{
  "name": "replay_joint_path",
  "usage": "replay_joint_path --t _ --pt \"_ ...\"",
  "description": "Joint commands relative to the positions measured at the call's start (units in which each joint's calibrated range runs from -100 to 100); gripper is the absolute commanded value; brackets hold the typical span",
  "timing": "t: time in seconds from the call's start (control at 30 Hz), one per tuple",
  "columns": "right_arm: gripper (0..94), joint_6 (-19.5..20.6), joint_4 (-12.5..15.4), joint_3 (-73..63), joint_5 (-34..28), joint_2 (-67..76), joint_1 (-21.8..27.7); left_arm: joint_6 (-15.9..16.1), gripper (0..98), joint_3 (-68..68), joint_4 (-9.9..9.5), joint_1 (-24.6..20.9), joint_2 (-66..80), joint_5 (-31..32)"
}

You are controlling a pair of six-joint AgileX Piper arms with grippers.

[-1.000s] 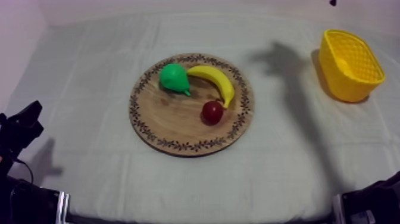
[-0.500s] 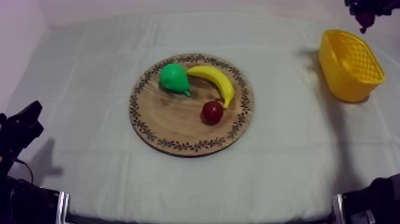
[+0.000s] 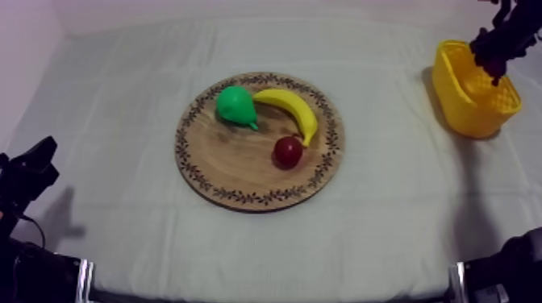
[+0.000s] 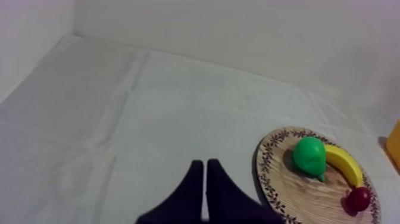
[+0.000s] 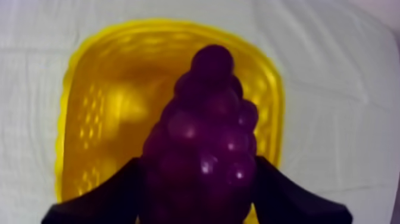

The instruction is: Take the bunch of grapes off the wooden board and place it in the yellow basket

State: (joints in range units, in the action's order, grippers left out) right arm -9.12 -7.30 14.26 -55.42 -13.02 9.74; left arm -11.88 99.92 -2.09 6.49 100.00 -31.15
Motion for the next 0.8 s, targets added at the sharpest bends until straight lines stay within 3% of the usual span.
replay_joint_path --t 0.0,0.3,0.6,0.77 --pt "53.1 -1.24 0.36 0.12 -0.09 -1.08 0.04 -0.01 0.1 -0.04 -0.04 -0.01 0.0 0.03" --pt "67.9 -3.0 1.51 -1.01 0.4 -4.29 0.03 -0.01 0.1 -0.04 -0.04 -0.01 0.0 0.03" --pt "68.1 -3.61 1.96 -1.66 1.66 -1.98 0.41 -0.01 0.1 -0.04 -0.04 -0.01 0.0 0.03" --pt "67.3 -1.62 1.61 2.87 5.5 4.16 1.14 -0.01 0.1 -0.04 -0.04 -0.01 0.0 0.03"
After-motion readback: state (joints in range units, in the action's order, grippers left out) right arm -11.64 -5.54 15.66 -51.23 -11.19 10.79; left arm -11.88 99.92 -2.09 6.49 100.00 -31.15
